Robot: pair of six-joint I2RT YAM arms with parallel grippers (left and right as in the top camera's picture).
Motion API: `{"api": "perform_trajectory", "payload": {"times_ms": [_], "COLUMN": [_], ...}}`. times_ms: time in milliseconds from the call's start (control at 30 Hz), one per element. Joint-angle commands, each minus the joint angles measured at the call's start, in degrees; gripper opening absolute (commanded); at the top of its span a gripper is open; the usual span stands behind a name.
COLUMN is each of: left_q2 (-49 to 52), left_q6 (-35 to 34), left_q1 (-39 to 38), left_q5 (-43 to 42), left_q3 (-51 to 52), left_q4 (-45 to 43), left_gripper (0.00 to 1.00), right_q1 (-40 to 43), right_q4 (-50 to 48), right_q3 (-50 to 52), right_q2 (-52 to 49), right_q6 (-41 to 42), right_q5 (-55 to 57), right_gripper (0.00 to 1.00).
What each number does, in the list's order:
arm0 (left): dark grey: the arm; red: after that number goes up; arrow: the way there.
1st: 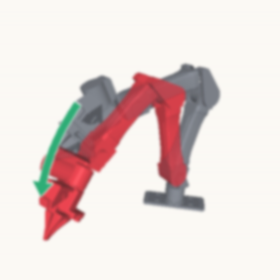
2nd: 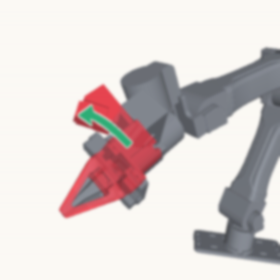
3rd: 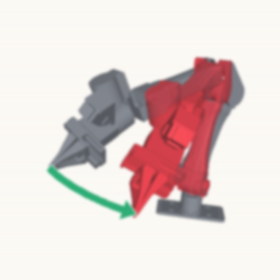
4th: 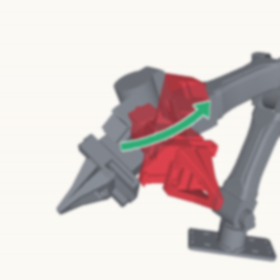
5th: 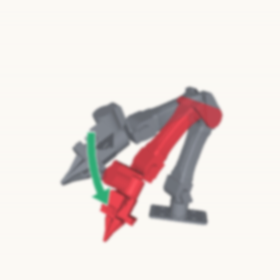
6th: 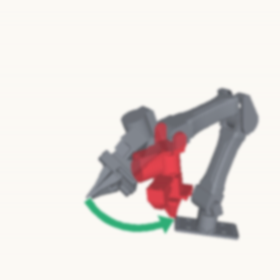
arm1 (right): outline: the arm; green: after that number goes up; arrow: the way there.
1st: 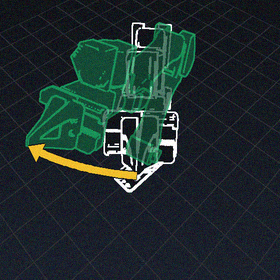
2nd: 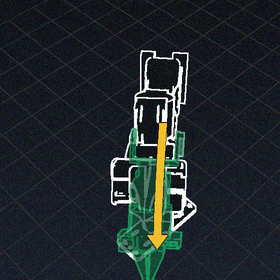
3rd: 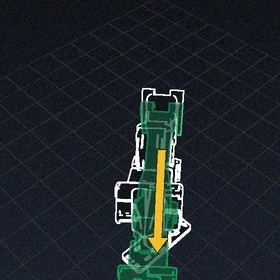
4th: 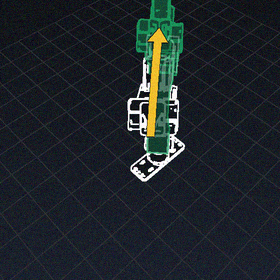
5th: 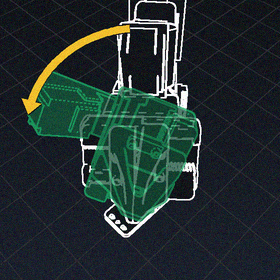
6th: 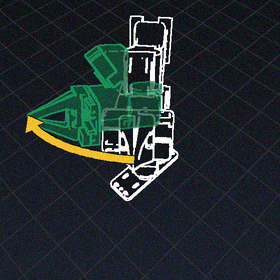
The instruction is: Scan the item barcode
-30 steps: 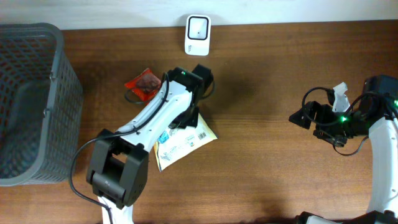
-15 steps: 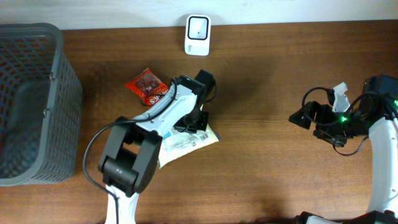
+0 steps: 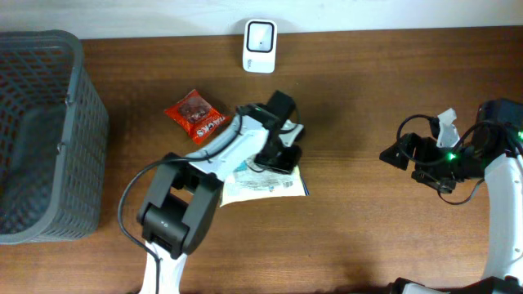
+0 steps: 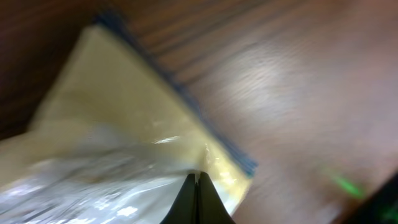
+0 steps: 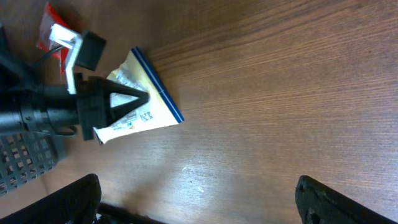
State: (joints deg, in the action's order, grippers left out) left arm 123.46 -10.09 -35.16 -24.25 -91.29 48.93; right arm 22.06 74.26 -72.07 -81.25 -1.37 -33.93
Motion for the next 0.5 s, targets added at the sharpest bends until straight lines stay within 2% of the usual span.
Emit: {"api": "perform_trajectory", "payload": {"times_ms": [0, 67, 300, 367, 400, 433, 467], "left_q2": [1.4, 1.4, 1.4, 1.4, 1.4, 1.4, 1.6], "left_q6": [1.4, 1.4, 1.2, 1.1, 1.1, 1.1, 1.1], "left_q1": [-4.1, -4.6, 0.5, 3.1, 4.7, 6.1, 7.4], "left_q5": [-3.7, 1.7, 21.6, 24.8, 25.6, 25.6, 25.6], "left_q3": [-0.7, -3.5, -25.2, -29.0, -29.6, -29.6, -29.5], "left_q4": [-2.0, 0.2, 24.2, 29.2, 30.8, 32.1, 33.6], "left_gripper": [0.00, 0.00, 0.00, 0.02, 0.16, 0.36, 0.34], "right_q1": [-0.3, -0.3, -0.3, -0.4, -0.8, -1.5, -2.3], "right_q4": [0.5, 0.8, 1.0, 1.0, 0.9, 0.5, -0.1], "right_q3": [0.3, 0.3, 0.3, 0.3, 0.3, 0.3, 0.3], "right_q2": [0.9, 0.9, 0.9, 0.9, 0.9, 0.9, 0.9], "right_q6": [-0.3, -0.3, -0.3, -0.3, -0.3, -0.3, 0.2], "right_q5": [0.3, 0.3, 0.0, -0.8, -1.5, -1.9, -1.9], "right_gripper": [0.99, 0.99, 0.99, 0.99, 0.99, 0.99, 0.99]}}
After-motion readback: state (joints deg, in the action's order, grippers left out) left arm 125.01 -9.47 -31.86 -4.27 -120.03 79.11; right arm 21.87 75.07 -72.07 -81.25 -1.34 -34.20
